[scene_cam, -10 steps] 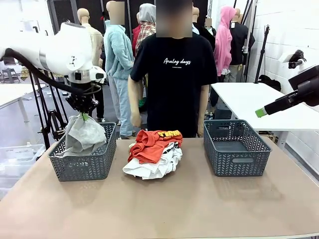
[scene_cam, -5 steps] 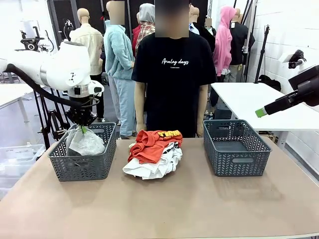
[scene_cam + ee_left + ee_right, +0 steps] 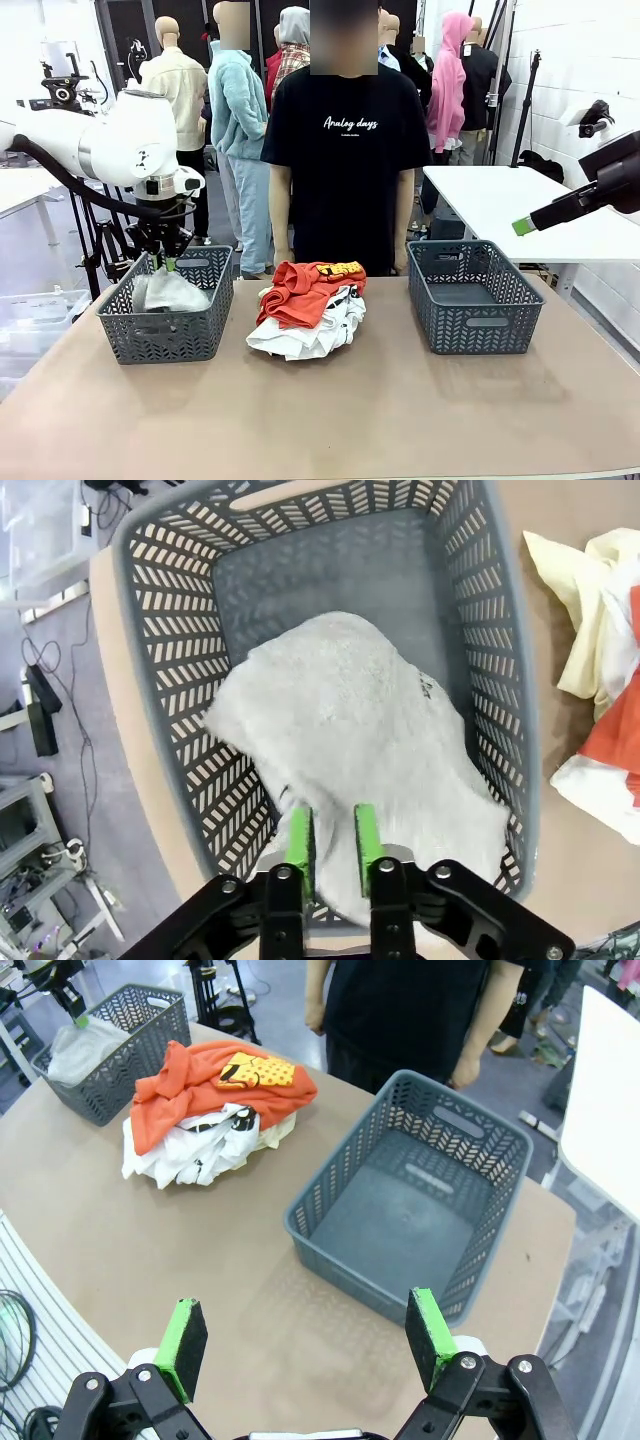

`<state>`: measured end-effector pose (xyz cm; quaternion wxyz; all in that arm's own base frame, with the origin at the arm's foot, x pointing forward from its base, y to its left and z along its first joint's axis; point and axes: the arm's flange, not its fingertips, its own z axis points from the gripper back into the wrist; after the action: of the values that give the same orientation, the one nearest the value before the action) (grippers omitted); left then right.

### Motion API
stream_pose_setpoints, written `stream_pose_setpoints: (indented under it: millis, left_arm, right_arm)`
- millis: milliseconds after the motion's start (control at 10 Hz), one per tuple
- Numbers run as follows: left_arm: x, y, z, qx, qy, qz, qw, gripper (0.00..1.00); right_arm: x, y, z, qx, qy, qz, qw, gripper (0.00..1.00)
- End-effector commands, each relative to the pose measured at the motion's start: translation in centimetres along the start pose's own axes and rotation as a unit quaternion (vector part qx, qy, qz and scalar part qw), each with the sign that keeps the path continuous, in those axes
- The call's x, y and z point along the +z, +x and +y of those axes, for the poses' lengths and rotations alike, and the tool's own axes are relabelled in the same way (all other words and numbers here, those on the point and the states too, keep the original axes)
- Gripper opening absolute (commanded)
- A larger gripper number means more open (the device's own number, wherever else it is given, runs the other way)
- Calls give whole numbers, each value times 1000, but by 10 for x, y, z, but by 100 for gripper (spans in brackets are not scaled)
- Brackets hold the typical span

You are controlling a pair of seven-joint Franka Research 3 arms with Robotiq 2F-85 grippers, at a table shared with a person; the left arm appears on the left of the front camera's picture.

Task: Sort the tops and bottoms.
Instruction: Sort the clothes according to human instructions.

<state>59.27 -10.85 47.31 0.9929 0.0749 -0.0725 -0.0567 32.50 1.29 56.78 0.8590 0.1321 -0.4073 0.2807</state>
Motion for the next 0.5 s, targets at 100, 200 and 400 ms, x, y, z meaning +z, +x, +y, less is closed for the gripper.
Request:
stream_pose_setpoints:
  millis: [100,200,400]
  left_arm:
    - [6,-3,5,24,-7,-20,1000,100]
    - [9,-5,7,29,-9,-24,999,100]
    - [15,-7,8,22,-18,-22,999,100]
  right_arm:
    - [-1,-1,-1,0,7,0,1000,100]
    - [-1,-1,-1,0,7,0,1000,100]
    - [-1,-1,-1,0,7,0,1000,100]
